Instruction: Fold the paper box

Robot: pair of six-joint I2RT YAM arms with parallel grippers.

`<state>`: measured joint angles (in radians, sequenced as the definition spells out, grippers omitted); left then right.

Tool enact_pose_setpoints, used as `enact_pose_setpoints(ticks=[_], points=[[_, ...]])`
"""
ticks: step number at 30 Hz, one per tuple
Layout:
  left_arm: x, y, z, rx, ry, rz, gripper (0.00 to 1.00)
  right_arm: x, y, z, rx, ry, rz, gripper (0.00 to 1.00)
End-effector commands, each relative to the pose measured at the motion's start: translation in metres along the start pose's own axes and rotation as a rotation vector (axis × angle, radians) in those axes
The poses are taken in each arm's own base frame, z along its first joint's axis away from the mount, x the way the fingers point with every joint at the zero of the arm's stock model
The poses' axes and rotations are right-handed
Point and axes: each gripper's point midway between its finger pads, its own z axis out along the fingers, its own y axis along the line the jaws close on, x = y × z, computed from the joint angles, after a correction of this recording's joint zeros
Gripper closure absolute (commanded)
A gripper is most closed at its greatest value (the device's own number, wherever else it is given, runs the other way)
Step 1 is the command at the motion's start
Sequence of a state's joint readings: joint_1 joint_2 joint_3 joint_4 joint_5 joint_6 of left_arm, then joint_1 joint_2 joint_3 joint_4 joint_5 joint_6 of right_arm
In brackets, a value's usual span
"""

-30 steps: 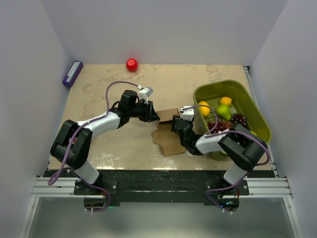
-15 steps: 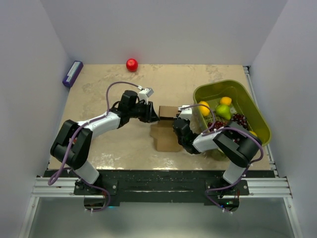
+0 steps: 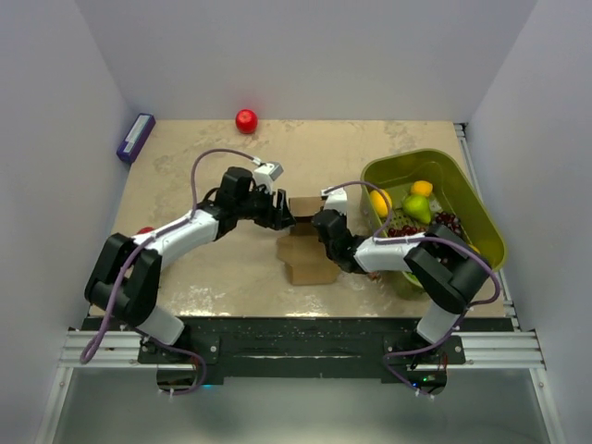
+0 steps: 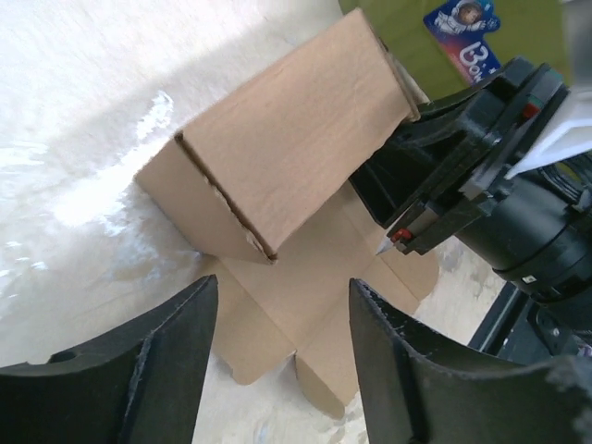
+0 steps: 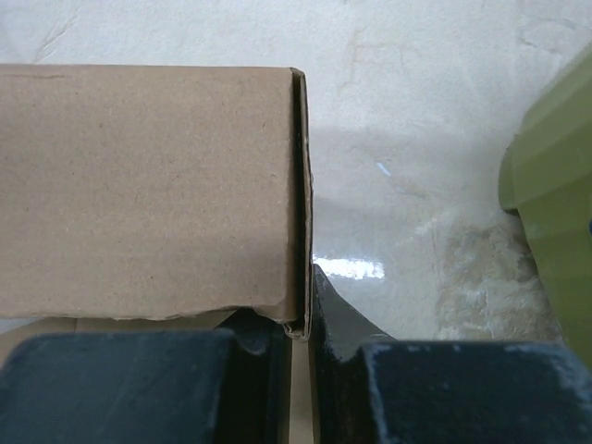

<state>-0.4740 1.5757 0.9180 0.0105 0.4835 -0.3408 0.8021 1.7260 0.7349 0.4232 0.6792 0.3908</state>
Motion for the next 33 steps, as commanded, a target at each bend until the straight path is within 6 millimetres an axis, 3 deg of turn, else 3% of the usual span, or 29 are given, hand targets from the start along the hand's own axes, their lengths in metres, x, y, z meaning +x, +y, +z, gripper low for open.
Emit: enact_pose_setpoints(ticks=[1, 3, 7, 8, 9, 10, 13, 22, 33], points=[[-0.061, -0.004, -0.046, -0.122, -0.189, 0.208, 0.35, -0.018, 0.002, -0.014, -0.038, 0.104, -0.052, 0.94], [-0.069, -0.005, -0.06, -0.157, -0.229, 0.275, 0.34, -0.025, 0.005, -0.019, -0.073, 0.141, -0.056, 0.95], [-0.078, -0.025, -0.084, -0.164, -0.309, 0.418, 0.34, -0.037, 0.008, -0.033, -0.118, 0.264, -0.102, 0.96], [-0.077, -0.029, -0.085, -0.169, -0.313, 0.452, 0.34, -0.038, 0.008, -0.035, -0.129, 0.291, -0.11, 0.96], [-0.071, -0.042, -0.081, -0.157, -0.302, 0.537, 0.34, -0.05, 0.014, -0.036, -0.147, 0.291, -0.112, 0.96], [-0.071, -0.046, -0.085, -0.18, -0.315, 0.58, 0.34, -0.043, 0.011, -0.043, -0.156, 0.352, -0.139, 0.96], [-0.062, -0.072, -0.083, -0.146, -0.345, 0.709, 0.34, -0.051, 0.02, -0.056, -0.217, 0.403, -0.155, 0.96], [-0.059, -0.062, -0.08, -0.226, -0.33, 0.742, 0.34, -0.068, 0.037, -0.085, -0.366, 0.469, -0.152, 0.96], [-0.037, -0.068, -0.058, -0.166, -0.239, 0.776, 0.34, -0.065, 0.036, -0.094, -0.393, 0.503, -0.16, 0.95]])
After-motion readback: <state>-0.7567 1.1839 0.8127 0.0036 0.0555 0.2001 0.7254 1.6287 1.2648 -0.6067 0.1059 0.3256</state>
